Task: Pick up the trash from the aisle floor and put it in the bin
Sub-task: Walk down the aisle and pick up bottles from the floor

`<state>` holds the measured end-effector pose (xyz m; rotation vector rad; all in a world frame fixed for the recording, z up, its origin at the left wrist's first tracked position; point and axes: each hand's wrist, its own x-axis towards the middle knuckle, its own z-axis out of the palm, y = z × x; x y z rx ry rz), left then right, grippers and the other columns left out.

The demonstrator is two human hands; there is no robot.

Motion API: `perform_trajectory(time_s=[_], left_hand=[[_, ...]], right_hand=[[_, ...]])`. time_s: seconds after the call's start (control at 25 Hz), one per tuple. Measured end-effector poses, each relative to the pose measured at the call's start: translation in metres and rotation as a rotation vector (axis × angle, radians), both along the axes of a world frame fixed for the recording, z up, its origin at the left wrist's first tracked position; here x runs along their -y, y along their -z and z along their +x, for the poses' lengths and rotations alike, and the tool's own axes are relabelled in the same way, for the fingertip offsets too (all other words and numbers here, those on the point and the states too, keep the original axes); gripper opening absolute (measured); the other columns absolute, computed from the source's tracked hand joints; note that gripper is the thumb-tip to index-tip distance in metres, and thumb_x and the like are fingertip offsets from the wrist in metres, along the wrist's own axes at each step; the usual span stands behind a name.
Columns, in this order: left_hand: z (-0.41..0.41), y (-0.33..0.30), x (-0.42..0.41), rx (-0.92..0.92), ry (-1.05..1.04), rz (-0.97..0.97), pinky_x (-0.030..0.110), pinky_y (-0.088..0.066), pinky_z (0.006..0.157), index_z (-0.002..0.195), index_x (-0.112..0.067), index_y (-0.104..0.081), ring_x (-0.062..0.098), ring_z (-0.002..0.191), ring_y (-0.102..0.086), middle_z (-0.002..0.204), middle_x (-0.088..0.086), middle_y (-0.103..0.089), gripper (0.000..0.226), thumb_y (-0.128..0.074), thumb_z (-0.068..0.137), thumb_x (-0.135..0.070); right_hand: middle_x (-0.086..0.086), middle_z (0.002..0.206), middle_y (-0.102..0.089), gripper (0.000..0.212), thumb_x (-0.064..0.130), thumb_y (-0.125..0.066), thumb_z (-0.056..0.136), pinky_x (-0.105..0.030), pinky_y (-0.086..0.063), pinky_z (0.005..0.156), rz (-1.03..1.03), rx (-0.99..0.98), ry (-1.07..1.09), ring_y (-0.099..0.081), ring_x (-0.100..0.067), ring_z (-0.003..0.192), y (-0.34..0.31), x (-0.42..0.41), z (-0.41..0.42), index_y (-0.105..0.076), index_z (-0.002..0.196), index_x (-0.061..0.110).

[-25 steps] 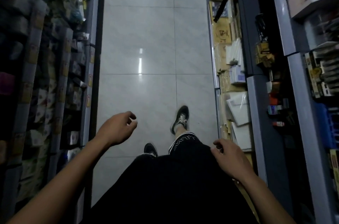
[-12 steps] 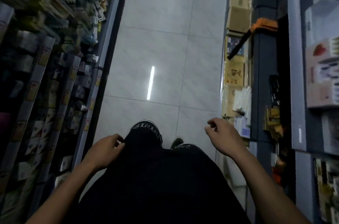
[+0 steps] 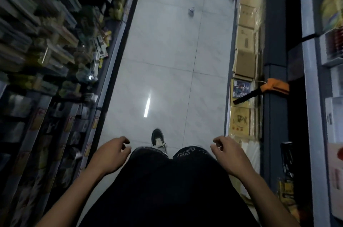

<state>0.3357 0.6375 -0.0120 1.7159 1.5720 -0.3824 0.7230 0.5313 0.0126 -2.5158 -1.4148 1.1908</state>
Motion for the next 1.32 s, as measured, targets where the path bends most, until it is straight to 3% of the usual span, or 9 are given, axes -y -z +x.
perform_trajectory(time_s=[0.2, 0.44, 0.96, 1.32], left_hand=[[0.063, -0.005, -0.159, 0.006, 0.190, 0.065, 0.034, -0.053, 0.080, 0.125, -0.030, -0.060, 0.013, 0.095, -0.064, 0.111, -0.010, -0.069, 0.037, -0.048, 0.096, -0.050], [0.155, 0.004, -0.330, -0.011, 0.250, 0.099, 0.038, -0.056, 0.082, 0.123, -0.032, -0.060, 0.013, 0.093, -0.064, 0.108, -0.011, -0.068, 0.038, -0.045, 0.095, -0.052], [0.259, -0.007, -0.544, -0.074, 0.017, -0.013, 0.036, -0.056, 0.084, 0.122, -0.035, -0.061, 0.010, 0.095, -0.066, 0.106, -0.014, -0.068, 0.038, -0.047, 0.094, -0.057], [0.311, -0.004, -0.819, -0.031, 0.038, -0.006, 0.033, -0.052, 0.082, 0.126, -0.028, -0.062, 0.014, 0.099, -0.065, 0.113, -0.007, -0.070, 0.035, -0.049, 0.098, -0.046]], right_hand=[[0.006, 0.111, -0.063, 0.032, 0.046, -0.055, 0.097, -0.041, -0.055, 0.088, -0.035, -0.002, 0.104, -0.062, -0.013, 0.098, 0.002, -0.078, 0.031, -0.065, 0.120, 0.026], [0.003, 0.120, -0.063, 0.037, 0.043, -0.055, 0.098, -0.036, -0.054, 0.090, -0.044, -0.036, 0.157, -0.061, -0.011, 0.103, 0.024, -0.203, 0.104, -0.062, 0.128, 0.023], [0.003, 0.118, -0.064, 0.038, 0.046, -0.053, 0.099, -0.040, -0.054, 0.088, 0.059, -0.038, -0.050, -0.060, -0.013, 0.102, 0.014, -0.594, 0.284, -0.062, 0.128, 0.022], [0.005, 0.110, -0.063, 0.035, 0.044, -0.056, 0.098, -0.037, -0.055, 0.083, 0.038, 0.003, 0.026, -0.061, -0.011, 0.095, 0.011, -0.814, 0.320, -0.064, 0.124, 0.022]])
